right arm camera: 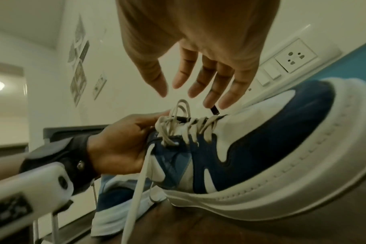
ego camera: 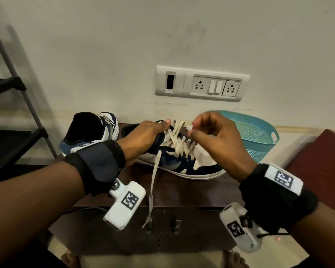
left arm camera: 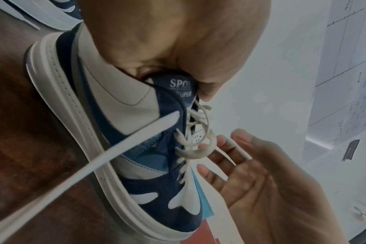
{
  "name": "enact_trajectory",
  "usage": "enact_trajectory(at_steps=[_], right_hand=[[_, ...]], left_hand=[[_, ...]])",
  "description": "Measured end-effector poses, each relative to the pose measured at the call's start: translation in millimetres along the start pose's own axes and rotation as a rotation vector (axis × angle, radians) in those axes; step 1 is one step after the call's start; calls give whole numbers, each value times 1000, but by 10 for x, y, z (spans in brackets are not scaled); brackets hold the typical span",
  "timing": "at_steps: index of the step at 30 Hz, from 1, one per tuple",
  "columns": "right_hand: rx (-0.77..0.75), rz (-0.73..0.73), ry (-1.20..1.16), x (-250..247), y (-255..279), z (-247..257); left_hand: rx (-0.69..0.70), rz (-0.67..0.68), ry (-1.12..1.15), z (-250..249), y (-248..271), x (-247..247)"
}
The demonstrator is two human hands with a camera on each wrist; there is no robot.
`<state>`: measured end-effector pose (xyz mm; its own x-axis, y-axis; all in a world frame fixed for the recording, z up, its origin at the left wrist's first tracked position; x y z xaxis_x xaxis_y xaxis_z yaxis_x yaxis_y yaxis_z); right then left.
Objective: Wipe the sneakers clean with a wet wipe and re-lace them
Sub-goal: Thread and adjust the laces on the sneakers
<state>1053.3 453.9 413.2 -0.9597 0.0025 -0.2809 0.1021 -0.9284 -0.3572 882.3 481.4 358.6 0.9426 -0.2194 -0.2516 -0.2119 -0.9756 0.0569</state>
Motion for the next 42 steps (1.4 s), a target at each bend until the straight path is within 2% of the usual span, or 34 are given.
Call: enact_trajectory(at_steps=[3, 6, 10, 14, 19, 24, 28, 30, 32, 36, 38, 39, 40, 42], right_hand=[[-21, 157, 275, 207, 165, -70], [-67, 208, 482, 287, 179, -158], [5, 188, 282, 180, 104, -234], [21, 92, 183, 72, 123, -284], [-316, 138, 436, 251, 250, -85], [-147, 167, 514, 357, 259, -248], [-141, 128, 513, 420, 228, -208], [-78, 157, 449, 425, 207, -256], [47, 190, 282, 423, 195, -334], [245, 262, -218, 470, 219, -308], [310, 288, -439, 438, 214, -285], [308, 298, -464, 407, 209, -260], [276, 304, -407, 367, 195, -239], [163, 328, -113, 320, 185, -214]], left_hand=[[-19, -6, -37, -15, 25, 41], [-33, -5, -76, -12, 25, 74], [-39, 4, -43, -5, 20, 66], [-18, 0, -53, -17, 11, 75], [-26, -6, -25, 20, -40, 70], [-34, -9, -20, 37, -76, 73], [-44, -4, -10, 47, -85, 84], [-33, -11, -24, 57, -87, 75], [-16, -12, -30, 77, -100, 68], [7, -17, -52, 69, -91, 66], [19, -12, -49, 62, -92, 67], [24, -6, -38, 62, -97, 69], [27, -4, -26, 62, -103, 71], [22, -13, -14, 76, -122, 61]])
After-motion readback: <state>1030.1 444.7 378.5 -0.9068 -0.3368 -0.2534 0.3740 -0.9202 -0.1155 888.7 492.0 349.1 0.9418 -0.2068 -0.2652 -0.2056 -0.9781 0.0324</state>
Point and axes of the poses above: each hand's wrist, its own y-axis away from the middle knuckle, its own x-axis out of the palm, z = x × y, the point moved 9 cm from there along -y, towards the middle knuckle, and after that the axes turned 8 degrees about -y, right-handed, at the moved point
